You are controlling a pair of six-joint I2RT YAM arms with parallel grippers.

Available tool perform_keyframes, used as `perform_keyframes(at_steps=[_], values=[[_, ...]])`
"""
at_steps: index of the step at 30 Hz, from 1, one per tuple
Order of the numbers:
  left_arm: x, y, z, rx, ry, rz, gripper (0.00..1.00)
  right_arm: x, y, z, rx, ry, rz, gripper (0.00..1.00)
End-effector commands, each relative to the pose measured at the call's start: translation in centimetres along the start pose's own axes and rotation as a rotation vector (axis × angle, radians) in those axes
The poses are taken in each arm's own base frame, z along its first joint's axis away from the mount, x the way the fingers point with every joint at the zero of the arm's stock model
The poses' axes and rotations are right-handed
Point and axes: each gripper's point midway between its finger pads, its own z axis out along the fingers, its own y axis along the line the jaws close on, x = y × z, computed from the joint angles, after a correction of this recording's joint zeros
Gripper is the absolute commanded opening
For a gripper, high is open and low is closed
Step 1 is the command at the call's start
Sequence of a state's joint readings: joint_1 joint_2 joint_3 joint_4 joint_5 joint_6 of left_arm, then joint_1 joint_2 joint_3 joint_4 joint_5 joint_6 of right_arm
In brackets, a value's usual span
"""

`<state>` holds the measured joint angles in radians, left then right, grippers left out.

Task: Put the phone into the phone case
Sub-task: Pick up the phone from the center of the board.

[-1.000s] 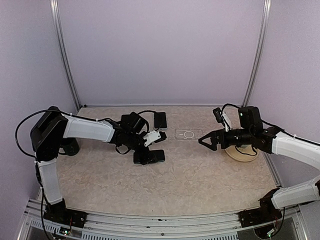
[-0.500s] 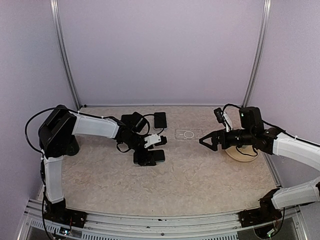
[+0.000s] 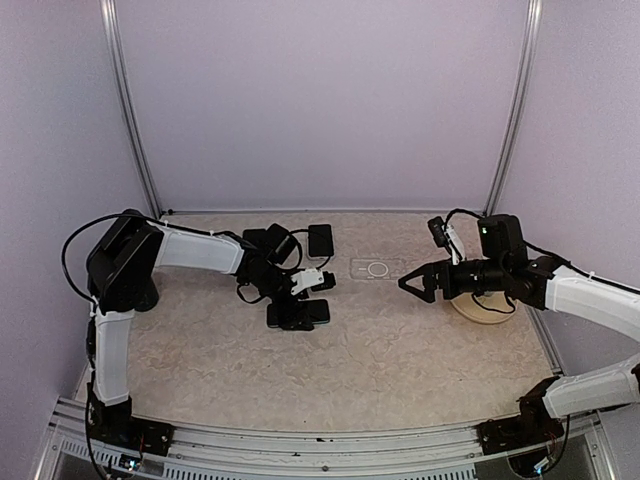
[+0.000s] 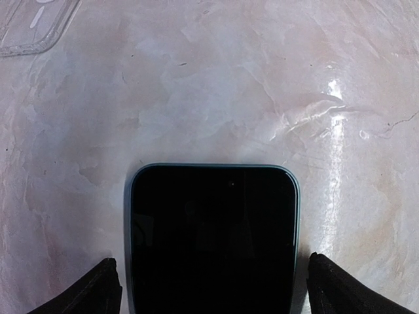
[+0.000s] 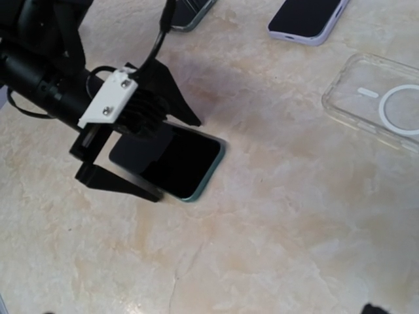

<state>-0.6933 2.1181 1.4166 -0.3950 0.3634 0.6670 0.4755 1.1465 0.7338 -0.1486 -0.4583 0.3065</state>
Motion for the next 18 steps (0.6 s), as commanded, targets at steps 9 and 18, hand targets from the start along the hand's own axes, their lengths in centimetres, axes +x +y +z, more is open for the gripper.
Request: perform_keyframes(at_steps=[9,18], values=[[1.03,-1.26,1.43,0.043,0.052,-0.007,0.77,0.17,0.02,0.42,-0.008,0.008,0.009,1.00],[0.82,-1.27,1.30,0.036,0.049,-0.023,0.52,0.02,0.03,0.65,-0.013,0.013,0.009,1.00]])
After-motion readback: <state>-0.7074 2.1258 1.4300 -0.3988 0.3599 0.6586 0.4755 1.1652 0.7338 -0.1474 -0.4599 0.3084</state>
